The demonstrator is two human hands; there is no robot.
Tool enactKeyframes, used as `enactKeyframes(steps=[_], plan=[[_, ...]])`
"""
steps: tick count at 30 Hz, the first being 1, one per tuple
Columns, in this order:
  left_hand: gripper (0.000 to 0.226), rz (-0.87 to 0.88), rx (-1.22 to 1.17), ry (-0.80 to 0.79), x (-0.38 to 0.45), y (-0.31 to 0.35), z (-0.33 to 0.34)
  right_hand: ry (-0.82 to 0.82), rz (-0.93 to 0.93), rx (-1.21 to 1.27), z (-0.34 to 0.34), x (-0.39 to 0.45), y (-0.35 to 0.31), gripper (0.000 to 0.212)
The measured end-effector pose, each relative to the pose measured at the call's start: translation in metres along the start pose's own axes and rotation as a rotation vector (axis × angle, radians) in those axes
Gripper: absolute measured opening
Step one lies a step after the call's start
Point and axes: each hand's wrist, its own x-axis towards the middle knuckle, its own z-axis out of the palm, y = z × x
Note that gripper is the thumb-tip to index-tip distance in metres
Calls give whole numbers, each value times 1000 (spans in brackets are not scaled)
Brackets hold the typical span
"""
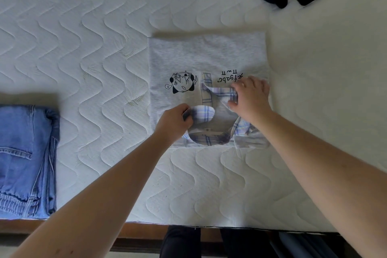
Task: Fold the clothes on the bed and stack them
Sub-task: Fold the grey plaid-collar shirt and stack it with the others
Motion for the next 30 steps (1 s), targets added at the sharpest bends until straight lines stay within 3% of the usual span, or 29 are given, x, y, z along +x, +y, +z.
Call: enactKeyframes(steps=[4, 7, 10, 12, 15, 17, 19, 20, 22, 25, 30], plan=[[16, 72, -5, -57, -3, -10, -2, -102, -158, -86, -8, 12, -9, 9], [12, 86, -38, -53, -3, -11, -3, -140, -337, -37, -4, 3, -22, 9], [12, 73, -59, -9, -1, -12, -2, -145, -450, -50, 3, -11, -25, 34], [14, 52, -63, 18, 0, -12, -1, -94, -459, 147, -1, -18, -23, 44], [16, 46, -57, 32, 1, -11, -1, 194, -334, 378, -5, -28, -15, 45], [17, 43, -62, 53, 1, -9, -2, 349, -38, 385, -2, -32, -7, 43], [17, 44, -64, 64, 1, -8, -3, 200, 328, 455, 0, -32, -1, 59], [16, 49, -55, 60, 2, -7, -3, 87, 427, 539, 2, -32, 1, 63], [13, 59, -28, 46, 3, -5, -4, -18, 421, 655, 8, -31, 3, 44], [7, 14, -42, 66, 5, -3, -6, 6, 314, 660, 11, -32, 1, 18], [4, -105, -136, 160, 7, -3, -5, -104, 332, 1014, 10, -46, 2, 21]])
